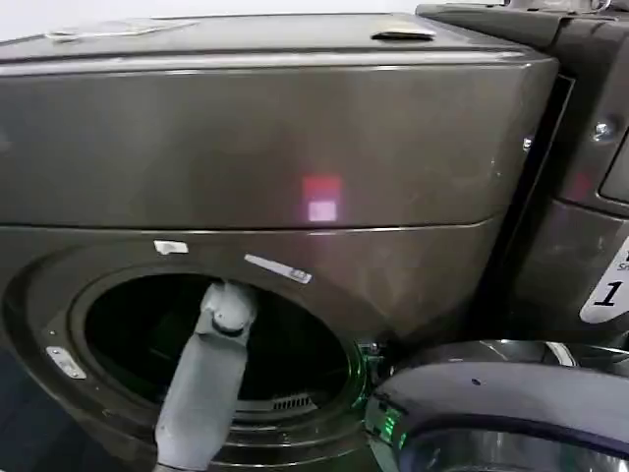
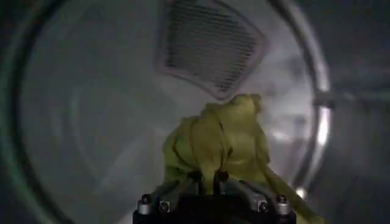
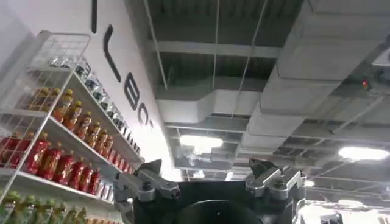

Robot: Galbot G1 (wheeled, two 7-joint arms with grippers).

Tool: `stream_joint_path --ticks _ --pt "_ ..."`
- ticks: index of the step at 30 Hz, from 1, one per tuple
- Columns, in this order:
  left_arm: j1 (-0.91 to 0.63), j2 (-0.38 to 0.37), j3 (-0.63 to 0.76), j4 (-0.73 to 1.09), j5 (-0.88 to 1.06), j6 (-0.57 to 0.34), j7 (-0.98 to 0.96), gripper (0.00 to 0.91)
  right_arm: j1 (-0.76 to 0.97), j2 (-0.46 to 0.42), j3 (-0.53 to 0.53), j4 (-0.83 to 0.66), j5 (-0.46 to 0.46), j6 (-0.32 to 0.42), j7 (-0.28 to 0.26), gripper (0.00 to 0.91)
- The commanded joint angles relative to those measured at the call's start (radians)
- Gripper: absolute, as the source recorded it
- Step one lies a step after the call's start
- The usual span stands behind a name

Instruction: Grasp the clothes from the dryer.

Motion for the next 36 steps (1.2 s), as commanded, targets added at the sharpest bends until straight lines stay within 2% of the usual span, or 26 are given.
stream_joint_path --ticks 1,6,36 --pt "0.039 -0.041 -0.018 -0.038 -0.208 0.061 -0.192 0.000 -0.008 0.005 0.015 -0.010 0.003 0.010 -0.002 0.907" --pt "0.046 -0.015 -0.017 -0.061 -0.282 0.078 -0.153 0.000 -0.007 0.010 0.009 -0.002 0.003 0.011 -0.002 0.907" --pt "0.070 0.001 -0.024 -0.095 -0.253 0.064 -0.067 0.000 0.006 0.010 -0.001 0.022 -0.011 -0.019 -0.018 0.907"
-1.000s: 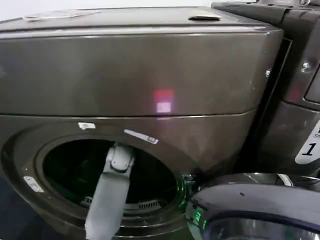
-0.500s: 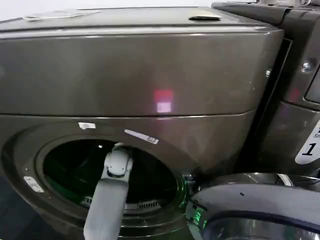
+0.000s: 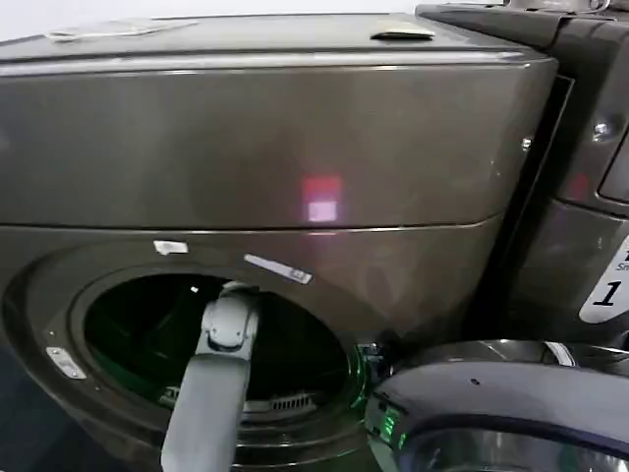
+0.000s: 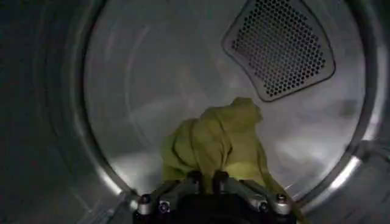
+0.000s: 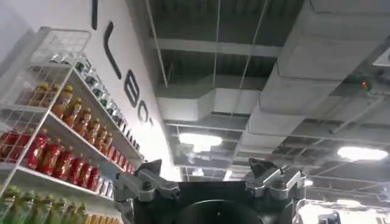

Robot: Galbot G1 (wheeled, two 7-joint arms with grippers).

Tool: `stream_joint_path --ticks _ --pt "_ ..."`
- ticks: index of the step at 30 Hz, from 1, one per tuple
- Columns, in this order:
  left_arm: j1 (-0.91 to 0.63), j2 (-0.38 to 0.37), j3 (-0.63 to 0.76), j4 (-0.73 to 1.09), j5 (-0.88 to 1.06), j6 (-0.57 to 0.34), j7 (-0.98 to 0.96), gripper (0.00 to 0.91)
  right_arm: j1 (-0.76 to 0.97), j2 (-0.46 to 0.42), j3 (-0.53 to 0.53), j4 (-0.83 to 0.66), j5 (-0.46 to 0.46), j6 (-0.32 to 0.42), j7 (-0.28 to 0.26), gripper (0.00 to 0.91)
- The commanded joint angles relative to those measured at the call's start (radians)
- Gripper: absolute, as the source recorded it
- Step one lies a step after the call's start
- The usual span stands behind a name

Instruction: Grasp the clothes from the dryer.

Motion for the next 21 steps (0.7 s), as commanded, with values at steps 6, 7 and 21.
stream_joint_path --ticks 6,7,21 --pt "0.008 0.002 0.000 -0.012 -0.006 0.000 0.007 0.000 0.000 0.001 0.000 0.007 -0.005 -0.010 -0.004 0.907" --pt "0.009 0.002 0.000 -0.013 -0.006 0.000 0.008 0.000 0.000 0.002 0.000 0.007 -0.005 -0.010 -0.005 0.907" --pt "0.028 0.006 -0.002 -0.038 0.001 -0.006 0.013 0.000 0.003 0.005 -0.005 0.015 -0.007 -0.014 -0.017 0.907"
